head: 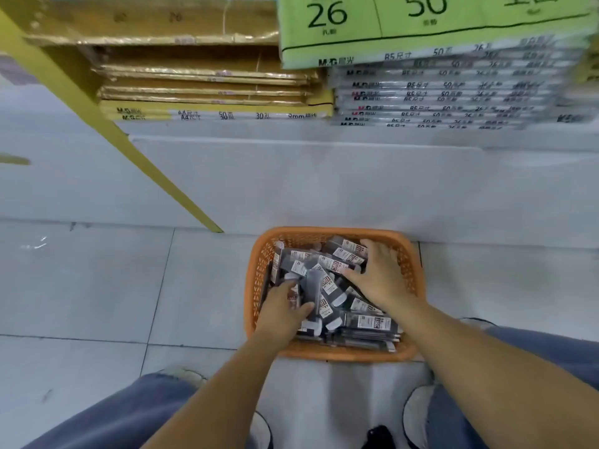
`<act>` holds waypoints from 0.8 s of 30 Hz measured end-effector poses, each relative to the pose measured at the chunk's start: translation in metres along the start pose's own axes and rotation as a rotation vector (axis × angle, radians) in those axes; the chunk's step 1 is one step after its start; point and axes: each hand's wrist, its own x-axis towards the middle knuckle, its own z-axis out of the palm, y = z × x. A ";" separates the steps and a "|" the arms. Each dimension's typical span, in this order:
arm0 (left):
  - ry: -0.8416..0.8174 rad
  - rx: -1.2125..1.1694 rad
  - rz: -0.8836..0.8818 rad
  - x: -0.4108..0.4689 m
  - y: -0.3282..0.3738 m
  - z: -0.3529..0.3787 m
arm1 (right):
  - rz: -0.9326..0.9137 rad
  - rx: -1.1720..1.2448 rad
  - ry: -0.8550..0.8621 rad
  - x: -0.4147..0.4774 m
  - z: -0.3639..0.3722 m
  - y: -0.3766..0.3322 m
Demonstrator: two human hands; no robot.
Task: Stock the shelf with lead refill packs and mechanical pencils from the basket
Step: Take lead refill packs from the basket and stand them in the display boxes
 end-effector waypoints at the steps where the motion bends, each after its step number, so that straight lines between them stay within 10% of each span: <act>1: 0.020 0.014 -0.012 0.003 -0.001 0.003 | -0.001 -0.052 0.006 0.004 0.005 0.000; 14: 0.161 -0.043 -0.078 0.025 0.005 0.028 | -0.054 -0.069 0.005 0.004 0.023 0.017; 24: 0.128 -0.539 -0.133 0.019 -0.001 0.018 | 0.053 0.256 -0.099 -0.027 0.033 0.015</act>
